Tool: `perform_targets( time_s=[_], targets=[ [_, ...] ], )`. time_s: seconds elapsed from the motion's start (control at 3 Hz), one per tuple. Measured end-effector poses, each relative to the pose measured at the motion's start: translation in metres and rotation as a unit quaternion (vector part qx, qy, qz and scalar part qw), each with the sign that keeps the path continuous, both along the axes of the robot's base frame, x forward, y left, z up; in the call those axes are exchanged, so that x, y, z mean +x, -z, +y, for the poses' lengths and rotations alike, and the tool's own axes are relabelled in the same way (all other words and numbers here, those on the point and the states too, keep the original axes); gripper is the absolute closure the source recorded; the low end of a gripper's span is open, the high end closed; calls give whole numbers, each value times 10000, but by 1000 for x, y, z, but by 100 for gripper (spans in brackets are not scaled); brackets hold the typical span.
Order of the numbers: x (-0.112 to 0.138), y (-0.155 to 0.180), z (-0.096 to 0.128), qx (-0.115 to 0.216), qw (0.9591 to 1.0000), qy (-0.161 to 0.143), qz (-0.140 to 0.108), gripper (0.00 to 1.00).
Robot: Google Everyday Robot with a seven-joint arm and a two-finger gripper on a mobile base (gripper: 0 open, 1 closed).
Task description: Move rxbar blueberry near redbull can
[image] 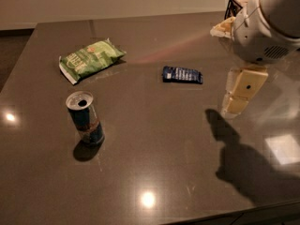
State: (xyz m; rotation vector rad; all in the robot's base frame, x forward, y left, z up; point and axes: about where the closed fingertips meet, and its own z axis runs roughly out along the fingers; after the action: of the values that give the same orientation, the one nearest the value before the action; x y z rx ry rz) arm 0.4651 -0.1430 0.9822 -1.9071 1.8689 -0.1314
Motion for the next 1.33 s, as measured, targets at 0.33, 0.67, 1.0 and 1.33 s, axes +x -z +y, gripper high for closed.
perform_targets(
  time_s=[0.33,0.67,1.0,1.33],
  targets=[
    [0,0,0,0,10000,0,0,0],
    [24,8,-2,167,9997,125,162,0],
    [60,22,-7,346,9985,253,337,0],
    [99,38,-15,483,9966,428,521,0]
  ],
)
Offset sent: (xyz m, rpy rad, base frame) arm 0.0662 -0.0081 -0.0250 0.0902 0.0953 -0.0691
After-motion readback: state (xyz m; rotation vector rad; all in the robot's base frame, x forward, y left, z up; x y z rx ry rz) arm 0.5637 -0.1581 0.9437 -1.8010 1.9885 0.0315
